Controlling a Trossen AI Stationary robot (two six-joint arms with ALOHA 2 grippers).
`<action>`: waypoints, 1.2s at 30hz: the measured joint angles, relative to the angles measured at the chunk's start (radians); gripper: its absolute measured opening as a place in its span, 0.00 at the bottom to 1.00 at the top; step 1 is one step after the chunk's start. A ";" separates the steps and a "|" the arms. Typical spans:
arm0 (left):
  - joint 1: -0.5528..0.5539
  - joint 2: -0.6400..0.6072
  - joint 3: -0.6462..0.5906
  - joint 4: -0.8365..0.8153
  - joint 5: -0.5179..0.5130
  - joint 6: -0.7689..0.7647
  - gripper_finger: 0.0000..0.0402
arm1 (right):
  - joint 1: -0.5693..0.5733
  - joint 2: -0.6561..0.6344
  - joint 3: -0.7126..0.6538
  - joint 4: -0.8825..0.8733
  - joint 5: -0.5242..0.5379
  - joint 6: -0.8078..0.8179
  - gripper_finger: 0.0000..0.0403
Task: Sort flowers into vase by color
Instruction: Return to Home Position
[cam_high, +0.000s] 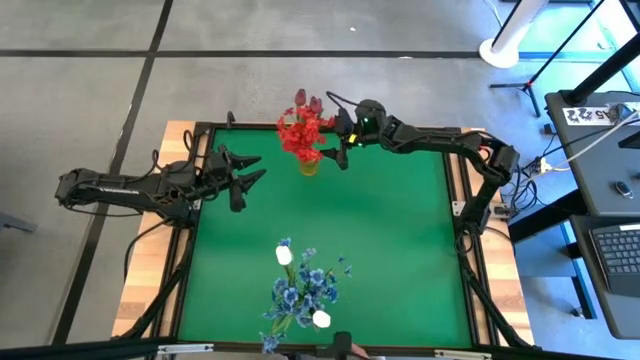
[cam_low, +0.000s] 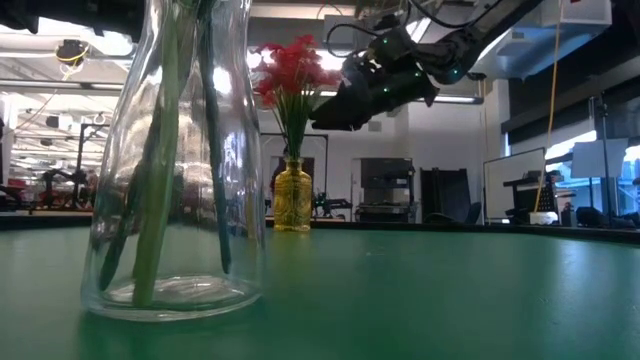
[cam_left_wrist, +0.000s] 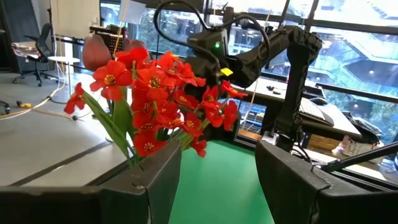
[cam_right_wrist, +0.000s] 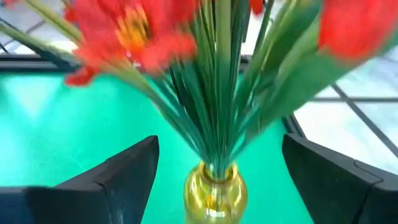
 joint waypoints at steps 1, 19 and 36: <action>0.000 0.000 0.000 0.000 0.000 0.000 0.50 | -0.001 0.000 0.000 -0.015 0.008 -0.007 0.84; 0.000 -0.003 0.000 -0.050 -0.010 -0.016 0.50 | -0.125 -0.105 -0.052 -0.119 -0.155 0.033 0.84; 0.066 -0.113 -0.098 -0.083 0.050 0.003 0.43 | 0.052 -0.585 -0.587 0.199 0.175 0.192 0.84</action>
